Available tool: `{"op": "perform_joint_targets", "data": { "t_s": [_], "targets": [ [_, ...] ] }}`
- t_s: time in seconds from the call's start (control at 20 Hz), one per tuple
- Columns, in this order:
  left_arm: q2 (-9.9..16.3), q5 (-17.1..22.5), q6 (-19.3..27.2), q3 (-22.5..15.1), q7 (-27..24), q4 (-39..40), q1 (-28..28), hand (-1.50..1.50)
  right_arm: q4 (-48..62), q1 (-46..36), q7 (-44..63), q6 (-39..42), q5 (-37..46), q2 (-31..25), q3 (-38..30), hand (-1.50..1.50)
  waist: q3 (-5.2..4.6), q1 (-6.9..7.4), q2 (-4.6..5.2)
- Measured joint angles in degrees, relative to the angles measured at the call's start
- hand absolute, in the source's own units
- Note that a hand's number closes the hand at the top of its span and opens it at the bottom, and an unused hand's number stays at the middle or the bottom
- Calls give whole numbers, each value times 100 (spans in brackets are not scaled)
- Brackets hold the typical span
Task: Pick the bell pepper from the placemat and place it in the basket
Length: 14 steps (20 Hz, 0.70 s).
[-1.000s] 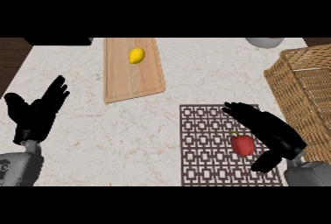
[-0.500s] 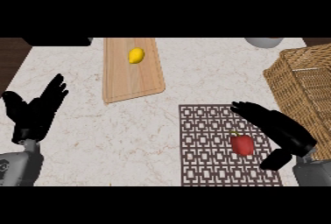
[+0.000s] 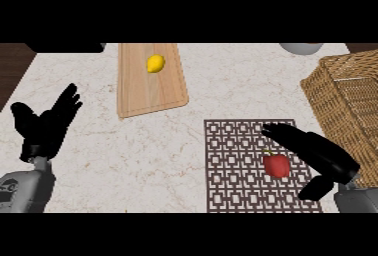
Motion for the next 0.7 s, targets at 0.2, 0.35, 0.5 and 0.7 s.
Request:
{"op": "perform_joint_targets", "data": {
  "t_s": [0.2,0.35,0.5,0.7],
  "targets": [
    [40,30,-101,111,81,-118,41,0,84,10,27,-211,280,70,-6,-150,0,4,0],
    [-80,-56,-49,60,117,-301,181,0,47,149,109,-369,517,192,94,-150,-1,4,-3],
    [-53,-48,-133,170,-2,-63,62,0,105,264,147,-602,760,309,186,-150,0,-3,1],
    [-41,-79,-142,207,37,52,-98,0,456,71,30,-820,1142,267,353,150,-1,7,2]
  ]
}}
